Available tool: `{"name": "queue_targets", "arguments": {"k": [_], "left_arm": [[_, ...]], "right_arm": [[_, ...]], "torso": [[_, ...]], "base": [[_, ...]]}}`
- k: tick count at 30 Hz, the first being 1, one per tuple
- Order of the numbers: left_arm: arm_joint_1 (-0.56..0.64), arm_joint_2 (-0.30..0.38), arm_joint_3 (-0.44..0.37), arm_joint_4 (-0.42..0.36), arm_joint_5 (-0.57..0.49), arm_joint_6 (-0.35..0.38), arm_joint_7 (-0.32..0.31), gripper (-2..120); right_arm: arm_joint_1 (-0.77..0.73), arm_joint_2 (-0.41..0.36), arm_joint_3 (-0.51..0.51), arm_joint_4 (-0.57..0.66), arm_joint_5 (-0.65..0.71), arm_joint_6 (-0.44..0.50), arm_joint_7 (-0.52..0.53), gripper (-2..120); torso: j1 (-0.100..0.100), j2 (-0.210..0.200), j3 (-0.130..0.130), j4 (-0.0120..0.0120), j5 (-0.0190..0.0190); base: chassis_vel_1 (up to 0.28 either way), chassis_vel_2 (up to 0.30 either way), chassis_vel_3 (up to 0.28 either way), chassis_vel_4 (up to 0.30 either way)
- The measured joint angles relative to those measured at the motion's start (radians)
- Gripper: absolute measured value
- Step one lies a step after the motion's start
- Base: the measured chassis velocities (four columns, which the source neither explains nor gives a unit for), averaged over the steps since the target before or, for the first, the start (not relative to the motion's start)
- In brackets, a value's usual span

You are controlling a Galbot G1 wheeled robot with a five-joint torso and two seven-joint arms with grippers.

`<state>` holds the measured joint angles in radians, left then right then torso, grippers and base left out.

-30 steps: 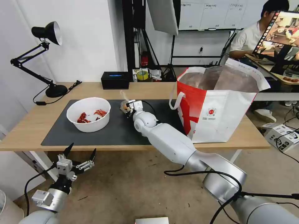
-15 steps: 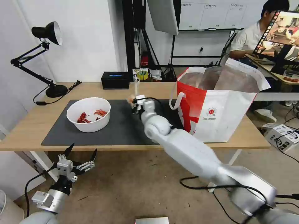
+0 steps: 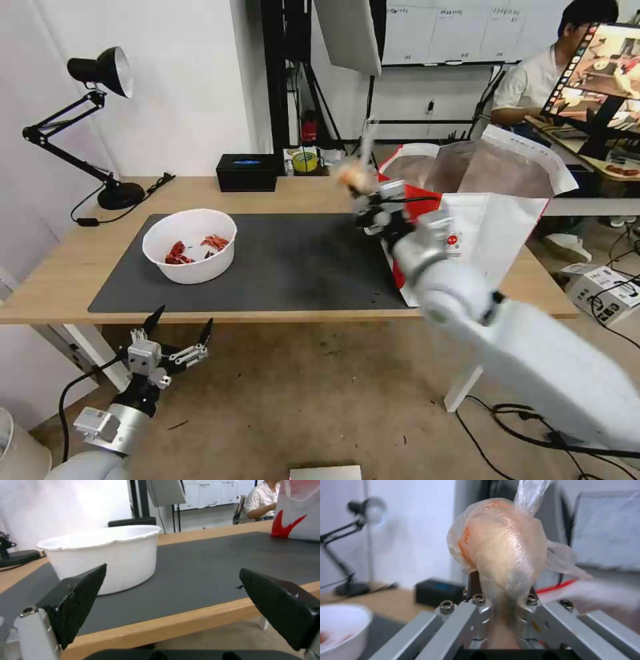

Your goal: Pick up the trash from the table and place it into the takeout bag.

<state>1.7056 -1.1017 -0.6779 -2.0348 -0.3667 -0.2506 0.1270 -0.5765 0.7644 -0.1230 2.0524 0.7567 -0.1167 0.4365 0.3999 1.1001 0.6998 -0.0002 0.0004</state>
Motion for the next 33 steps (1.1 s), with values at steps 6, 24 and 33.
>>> {"name": "queue_targets", "arguments": {"k": [6, 24, 33], "left_arm": [[0.001, -0.006, 0.019, -0.009, 0.016, 0.007, 0.000, 100], [0.040, -0.037, 0.027, -0.048, 0.042, 0.008, -0.001, 100], [0.059, -0.042, 0.012, -0.069, 0.042, 0.008, 0.000, 100]], "right_arm": [[-0.074, -0.032, 0.113, -0.007, -0.031, 0.062, 0.040, 4], [-0.097, -0.107, 0.206, 0.009, 0.092, -0.077, 0.124, 41], [-0.114, -0.132, 0.228, 0.031, 0.115, -0.103, 0.125, 78]], "torso": [[0.000, 0.000, 0.000, 0.0000, 0.0000], [0.000, 0.000, 0.000, 0.0002, -0.0004], [0.000, 0.000, 0.000, 0.0002, -0.0004]], "base": [[0.000, 0.000, 0.000, 0.000], [0.000, 0.000, 0.000, 0.000], [0.000, 0.000, 0.000, 0.000]]}}
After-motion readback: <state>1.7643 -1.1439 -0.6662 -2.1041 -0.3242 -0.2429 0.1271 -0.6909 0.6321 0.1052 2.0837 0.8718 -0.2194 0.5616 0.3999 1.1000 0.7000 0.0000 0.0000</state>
